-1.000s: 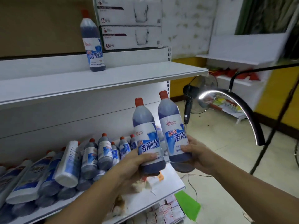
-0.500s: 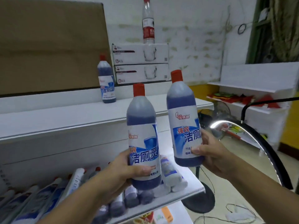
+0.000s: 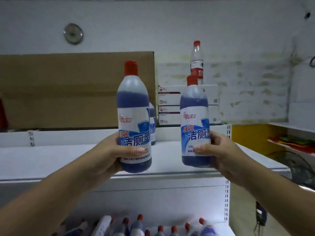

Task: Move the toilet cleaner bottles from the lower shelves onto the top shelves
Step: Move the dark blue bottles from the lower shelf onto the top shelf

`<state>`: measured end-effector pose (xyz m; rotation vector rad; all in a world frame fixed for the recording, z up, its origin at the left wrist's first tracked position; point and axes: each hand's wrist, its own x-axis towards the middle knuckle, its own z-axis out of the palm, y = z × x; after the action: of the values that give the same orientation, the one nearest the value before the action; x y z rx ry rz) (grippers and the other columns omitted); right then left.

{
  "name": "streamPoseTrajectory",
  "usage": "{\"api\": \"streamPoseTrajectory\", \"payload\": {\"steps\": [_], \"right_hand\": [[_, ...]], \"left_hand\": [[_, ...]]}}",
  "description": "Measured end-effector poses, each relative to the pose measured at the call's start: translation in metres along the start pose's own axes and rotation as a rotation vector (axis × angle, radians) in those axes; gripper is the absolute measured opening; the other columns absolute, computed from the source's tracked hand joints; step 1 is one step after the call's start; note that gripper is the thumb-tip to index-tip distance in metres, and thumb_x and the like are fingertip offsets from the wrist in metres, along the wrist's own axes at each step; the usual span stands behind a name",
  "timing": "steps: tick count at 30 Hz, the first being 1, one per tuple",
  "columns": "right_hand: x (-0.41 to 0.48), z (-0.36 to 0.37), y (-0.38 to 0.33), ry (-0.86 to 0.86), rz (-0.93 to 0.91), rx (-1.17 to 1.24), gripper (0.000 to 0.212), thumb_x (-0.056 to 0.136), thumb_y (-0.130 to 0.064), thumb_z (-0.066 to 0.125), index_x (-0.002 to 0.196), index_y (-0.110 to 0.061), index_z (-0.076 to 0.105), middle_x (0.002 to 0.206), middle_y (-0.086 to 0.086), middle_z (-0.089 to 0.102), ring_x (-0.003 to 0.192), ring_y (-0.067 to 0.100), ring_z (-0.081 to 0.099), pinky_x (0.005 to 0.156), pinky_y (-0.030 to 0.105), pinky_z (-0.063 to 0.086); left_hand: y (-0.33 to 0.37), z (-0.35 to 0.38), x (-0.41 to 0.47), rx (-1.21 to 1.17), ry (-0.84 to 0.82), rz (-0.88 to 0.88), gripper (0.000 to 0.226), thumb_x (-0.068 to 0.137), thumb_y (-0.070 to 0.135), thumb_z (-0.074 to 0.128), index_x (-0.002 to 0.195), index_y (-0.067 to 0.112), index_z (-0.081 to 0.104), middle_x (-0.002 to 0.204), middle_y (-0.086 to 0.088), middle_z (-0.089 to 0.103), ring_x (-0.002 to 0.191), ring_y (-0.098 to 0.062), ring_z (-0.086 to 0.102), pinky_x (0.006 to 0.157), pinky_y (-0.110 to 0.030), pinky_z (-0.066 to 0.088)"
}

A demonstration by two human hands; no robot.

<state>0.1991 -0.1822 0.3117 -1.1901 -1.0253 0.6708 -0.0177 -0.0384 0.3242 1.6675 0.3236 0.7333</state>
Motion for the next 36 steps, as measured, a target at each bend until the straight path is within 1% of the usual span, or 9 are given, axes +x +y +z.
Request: {"api": "streamPoseTrajectory", "payload": {"steps": [6,9,12,16,19,23,26,30,36], "right_hand": [[0.086,0.023,0.006,0.077,-0.039,0.027,0.068,0.057,-0.002,0.075,0.120,-0.011,0.052,0.111,0.011,0.066,0.102,0.032,0.064,0.086,0.046,0.055],[0.136,0.030,0.009,0.191,-0.005,-0.003,0.057,0.066,0.005,0.076,0.116,-0.012,0.053,0.107,0.009,0.066,0.097,0.029,0.064,0.078,0.043,0.056],[0.185,0.032,0.014,0.310,0.113,-0.070,0.058,0.065,-0.006,0.082,0.115,-0.011,0.053,0.106,0.010,0.067,0.096,0.029,0.065,0.079,0.043,0.056],[0.226,0.033,0.034,0.370,0.211,-0.156,0.063,0.066,-0.018,0.084,0.120,-0.008,0.051,0.111,0.011,0.065,0.099,0.029,0.064,0.088,0.042,0.054],[0.240,0.027,0.056,0.367,0.186,-0.191,0.063,0.066,-0.012,0.083,0.121,-0.007,0.053,0.111,0.011,0.065,0.101,0.028,0.063,0.092,0.044,0.052],[0.247,0.020,0.075,0.314,0.161,-0.274,0.060,0.066,-0.008,0.081,0.119,-0.012,0.053,0.114,0.008,0.064,0.106,0.029,0.061,0.098,0.051,0.047],[0.247,0.019,0.085,0.260,0.137,-0.369,0.059,0.063,-0.007,0.084,0.112,-0.019,0.053,0.111,0.002,0.066,0.103,0.024,0.063,0.094,0.044,0.051],[0.246,0.020,0.090,0.202,0.108,-0.443,0.064,0.060,-0.007,0.086,0.113,-0.023,0.055,0.103,-0.008,0.068,0.095,0.012,0.064,0.079,0.027,0.050],[0.239,0.015,0.083,0.187,0.115,-0.539,0.072,0.064,-0.009,0.084,0.122,-0.025,0.045,0.110,-0.007,0.064,0.099,0.012,0.063,0.086,0.032,0.052]], "left_hand": [[-0.014,-0.047,0.055,-0.017,0.077,0.006,0.058,0.056,0.002,0.074,0.110,0.017,0.059,0.092,-0.006,0.072,0.094,-0.028,0.067,0.068,-0.034,0.057],[-0.025,-0.071,0.091,0.024,0.098,-0.019,0.058,0.056,0.005,0.076,0.111,0.016,0.060,0.098,-0.006,0.073,0.096,-0.028,0.067,0.075,-0.037,0.056],[-0.034,-0.092,0.129,0.139,0.135,-0.021,0.059,0.057,0.007,0.081,0.111,0.017,0.060,0.101,-0.005,0.073,0.097,-0.026,0.067,0.082,-0.039,0.055],[-0.055,-0.108,0.171,0.178,0.175,-0.063,0.058,0.060,0.006,0.083,0.109,0.022,0.058,0.102,-0.002,0.070,0.095,-0.023,0.066,0.076,-0.038,0.056],[-0.073,-0.117,0.193,0.177,0.175,-0.090,0.053,0.061,0.003,0.083,0.103,0.024,0.057,0.102,-0.001,0.069,0.093,-0.020,0.065,0.069,-0.033,0.055],[-0.097,-0.122,0.213,0.197,0.191,-0.084,0.060,0.055,0.000,0.086,0.104,0.022,0.060,0.100,0.000,0.071,0.093,-0.019,0.067,0.079,-0.035,0.055],[-0.108,-0.122,0.221,0.188,0.226,-0.054,0.056,0.055,0.001,0.086,0.098,0.023,0.059,0.096,0.006,0.070,0.088,-0.013,0.066,0.071,-0.026,0.054],[-0.117,-0.123,0.223,0.197,0.252,-0.014,0.069,0.054,0.008,0.088,0.112,0.023,0.054,0.103,0.007,0.067,0.093,-0.012,0.065,0.074,-0.025,0.053],[-0.119,-0.126,0.213,0.341,0.200,0.000,0.067,0.060,0.001,0.084,0.113,0.029,0.053,0.094,0.014,0.064,0.081,-0.004,0.064,0.060,-0.013,0.051]]}}
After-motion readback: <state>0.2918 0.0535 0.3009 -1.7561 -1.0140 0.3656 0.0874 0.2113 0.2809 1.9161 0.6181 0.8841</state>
